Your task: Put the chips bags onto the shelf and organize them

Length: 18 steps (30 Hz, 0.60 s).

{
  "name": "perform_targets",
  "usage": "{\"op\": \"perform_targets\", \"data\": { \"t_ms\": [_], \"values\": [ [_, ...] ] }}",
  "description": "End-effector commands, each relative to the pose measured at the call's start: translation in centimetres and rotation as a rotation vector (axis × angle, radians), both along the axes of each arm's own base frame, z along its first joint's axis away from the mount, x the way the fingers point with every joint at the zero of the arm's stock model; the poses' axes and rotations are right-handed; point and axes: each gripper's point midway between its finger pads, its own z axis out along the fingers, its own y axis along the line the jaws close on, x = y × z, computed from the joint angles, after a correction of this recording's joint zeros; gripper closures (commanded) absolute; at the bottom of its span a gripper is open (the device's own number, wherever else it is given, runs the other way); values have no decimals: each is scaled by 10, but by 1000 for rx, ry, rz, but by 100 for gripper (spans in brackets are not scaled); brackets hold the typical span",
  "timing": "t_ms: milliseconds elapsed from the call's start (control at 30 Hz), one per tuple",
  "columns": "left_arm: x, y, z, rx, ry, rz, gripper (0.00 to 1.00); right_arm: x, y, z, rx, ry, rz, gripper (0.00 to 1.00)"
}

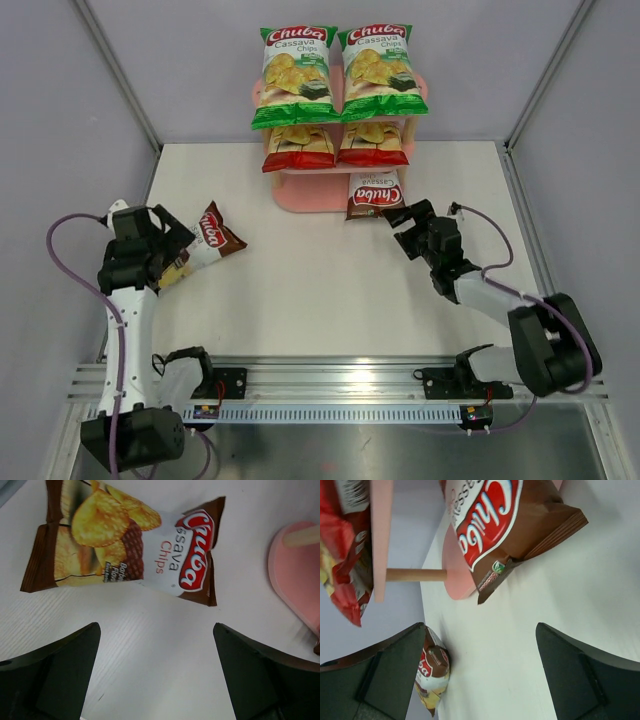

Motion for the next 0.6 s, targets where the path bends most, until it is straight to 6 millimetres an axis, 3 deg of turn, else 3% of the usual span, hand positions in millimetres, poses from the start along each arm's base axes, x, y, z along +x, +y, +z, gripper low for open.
{"op": "perform_targets", "data": {
  "t_ms": [0, 200, 333, 433, 567],
  "values": [
    [2, 28, -3, -63, -53, 112, 1, -32, -14, 5, -142, 15, 55, 1],
    [-3, 75, -33, -84, -14, 258, 1, -73, -1, 55, -143, -143, 226, 1],
    [0, 88, -52, -153, 32, 298, 1, -95, 12, 76, -97, -224, 339, 1],
    [4, 102, -67, -161, 7, 355, 1, -103, 17, 79, -79, -243, 376, 1],
    [8, 92, -95, -229, -14, 346, 1, -108, 20, 79, -75, -253, 407, 0]
  ]
}}
